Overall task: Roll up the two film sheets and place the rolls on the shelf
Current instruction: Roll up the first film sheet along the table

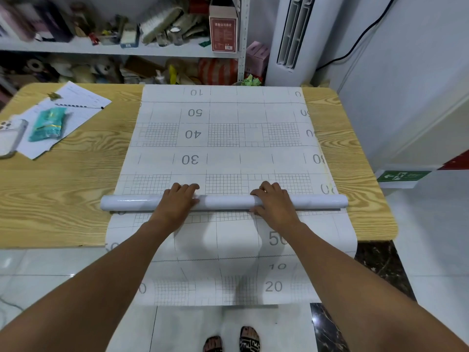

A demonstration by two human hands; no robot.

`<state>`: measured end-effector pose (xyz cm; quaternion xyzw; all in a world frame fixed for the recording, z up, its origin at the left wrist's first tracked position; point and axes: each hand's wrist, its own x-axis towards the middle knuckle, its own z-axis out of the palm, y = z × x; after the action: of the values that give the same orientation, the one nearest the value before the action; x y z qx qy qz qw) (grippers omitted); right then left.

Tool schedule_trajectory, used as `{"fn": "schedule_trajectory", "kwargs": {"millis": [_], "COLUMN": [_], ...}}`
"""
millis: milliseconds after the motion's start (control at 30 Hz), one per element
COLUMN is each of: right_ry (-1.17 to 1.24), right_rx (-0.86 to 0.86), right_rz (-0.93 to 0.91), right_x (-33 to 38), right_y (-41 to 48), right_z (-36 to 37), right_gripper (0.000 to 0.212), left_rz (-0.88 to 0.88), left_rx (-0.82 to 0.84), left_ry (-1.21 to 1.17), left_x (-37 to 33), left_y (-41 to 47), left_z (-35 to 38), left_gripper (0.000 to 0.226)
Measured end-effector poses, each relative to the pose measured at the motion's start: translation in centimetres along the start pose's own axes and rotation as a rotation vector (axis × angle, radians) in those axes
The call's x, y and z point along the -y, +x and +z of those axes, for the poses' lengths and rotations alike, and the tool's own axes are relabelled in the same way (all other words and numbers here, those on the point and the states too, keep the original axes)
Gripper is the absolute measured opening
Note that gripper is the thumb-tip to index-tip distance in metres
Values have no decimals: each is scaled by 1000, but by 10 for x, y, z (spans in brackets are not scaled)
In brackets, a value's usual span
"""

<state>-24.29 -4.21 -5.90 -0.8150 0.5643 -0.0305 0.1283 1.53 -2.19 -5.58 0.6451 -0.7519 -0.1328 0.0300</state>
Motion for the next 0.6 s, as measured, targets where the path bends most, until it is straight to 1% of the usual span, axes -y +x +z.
{"fn": "schedule_trajectory", "kwargs": {"millis": [133, 200, 400, 600], "right_ry": [-15, 22, 35, 15], "right_rx": [-11, -22, -31, -3], "right_rz": [11, 19, 34, 40], "right_x": [1, 2, 3, 1], "right_y": [0, 0, 0, -1], "right_z": [1, 2, 5, 8], "right_gripper": [42, 39, 24, 29], "left_rz": [31, 45, 33, 58], "left_rx": [51, 57, 37, -8], "left_ry": [39, 60, 33, 6], "left_x": [3, 3, 0, 2], "left_y": [-2, -3, -4, -4], "left_z": [0, 2, 3, 6], "left_gripper": [57, 58, 50, 38]}}
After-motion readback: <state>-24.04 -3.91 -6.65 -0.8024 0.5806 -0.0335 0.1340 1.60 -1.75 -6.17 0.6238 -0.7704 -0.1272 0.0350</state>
